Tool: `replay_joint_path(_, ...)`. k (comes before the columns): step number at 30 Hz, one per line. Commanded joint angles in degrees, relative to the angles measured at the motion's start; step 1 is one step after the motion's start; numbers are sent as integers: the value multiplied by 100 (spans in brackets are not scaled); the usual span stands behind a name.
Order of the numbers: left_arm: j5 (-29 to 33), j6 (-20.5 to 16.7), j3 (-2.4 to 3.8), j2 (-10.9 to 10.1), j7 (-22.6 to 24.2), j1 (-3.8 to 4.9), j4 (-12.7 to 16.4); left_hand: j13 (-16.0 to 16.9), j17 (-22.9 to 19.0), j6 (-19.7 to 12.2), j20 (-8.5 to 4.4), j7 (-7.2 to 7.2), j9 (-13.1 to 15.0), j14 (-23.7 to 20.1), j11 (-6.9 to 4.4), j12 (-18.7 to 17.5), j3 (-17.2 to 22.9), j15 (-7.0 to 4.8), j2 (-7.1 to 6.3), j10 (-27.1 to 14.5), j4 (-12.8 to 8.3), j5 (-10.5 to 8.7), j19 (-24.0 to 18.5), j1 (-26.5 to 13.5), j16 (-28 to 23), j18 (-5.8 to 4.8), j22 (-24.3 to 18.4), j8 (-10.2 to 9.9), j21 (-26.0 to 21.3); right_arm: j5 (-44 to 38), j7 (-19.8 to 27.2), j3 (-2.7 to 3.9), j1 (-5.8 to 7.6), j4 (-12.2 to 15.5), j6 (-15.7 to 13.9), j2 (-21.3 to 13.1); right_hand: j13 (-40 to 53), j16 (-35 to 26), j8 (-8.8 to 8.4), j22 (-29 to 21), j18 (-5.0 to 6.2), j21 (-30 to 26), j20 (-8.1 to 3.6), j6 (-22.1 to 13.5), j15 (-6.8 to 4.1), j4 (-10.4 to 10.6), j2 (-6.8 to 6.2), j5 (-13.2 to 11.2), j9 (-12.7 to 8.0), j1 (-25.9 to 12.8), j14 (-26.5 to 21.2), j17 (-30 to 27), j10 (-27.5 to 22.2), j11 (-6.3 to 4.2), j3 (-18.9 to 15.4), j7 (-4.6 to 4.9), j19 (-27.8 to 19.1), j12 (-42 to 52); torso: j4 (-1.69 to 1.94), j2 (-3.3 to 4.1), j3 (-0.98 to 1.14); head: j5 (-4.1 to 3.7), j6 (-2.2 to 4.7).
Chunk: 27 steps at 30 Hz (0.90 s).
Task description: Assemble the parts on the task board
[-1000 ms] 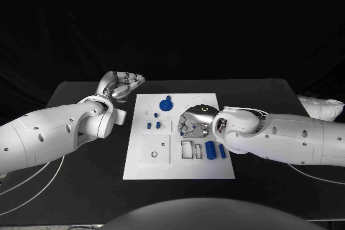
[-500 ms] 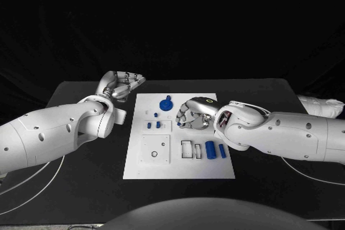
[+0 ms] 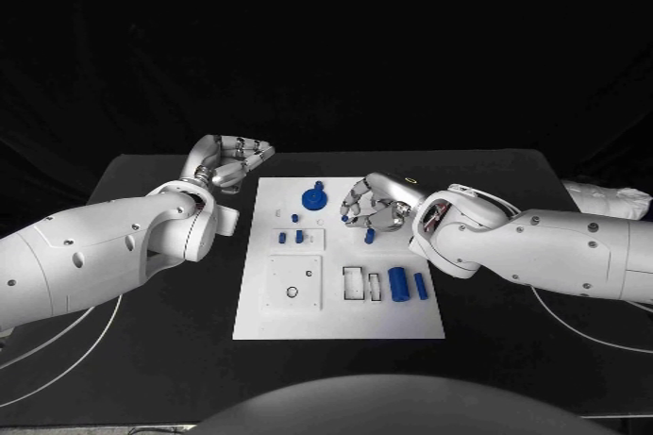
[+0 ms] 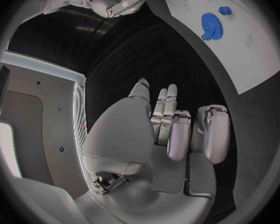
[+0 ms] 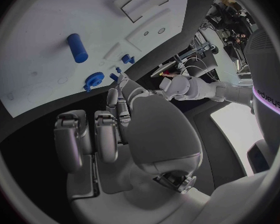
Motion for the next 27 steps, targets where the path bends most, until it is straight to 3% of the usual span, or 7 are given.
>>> replay_joint_path(1,-22,69,4,10,27,3,10,7,1500,19,-11,-22,8,605,-23,-4,-43,-40,45,19,0,34,417,-13,-7,-64,1419,23,-11,341,65,3,4,-57,-206,-35,8,23,34,1508,-82,26,48,26,42,-20,-4,39,17,47,597,1510,57,4,-18,19,610,26,1,4,-2,-9,6)
replay_joint_path(19,-22,70,4,23,27,3,-22,7,1500,20,-11,-22,8,605,-23,-5,-50,-41,52,18,0,34,420,-8,-7,-65,1421,23,-8,1586,68,2,-36,-476,-406,-262,11,23,59,1508,-82,26,52,7,46,-8,12,41,62,47,597,1510,49,6,-23,17,610,32,-1,-1,2,-35,11)
replay_joint_path(27,-22,66,4,24,26,3,-29,7,1500,20,-11,-22,8,605,-23,-5,-50,-41,52,18,0,34,420,-8,-7,-65,1421,23,-8,1990,30,1,-108,-617,-351,-253,11,23,85,1508,-82,26,57,-58,50,17,30,27,132,42,597,1510,11,7,-40,15,610,29,7,2,0,-52,25)
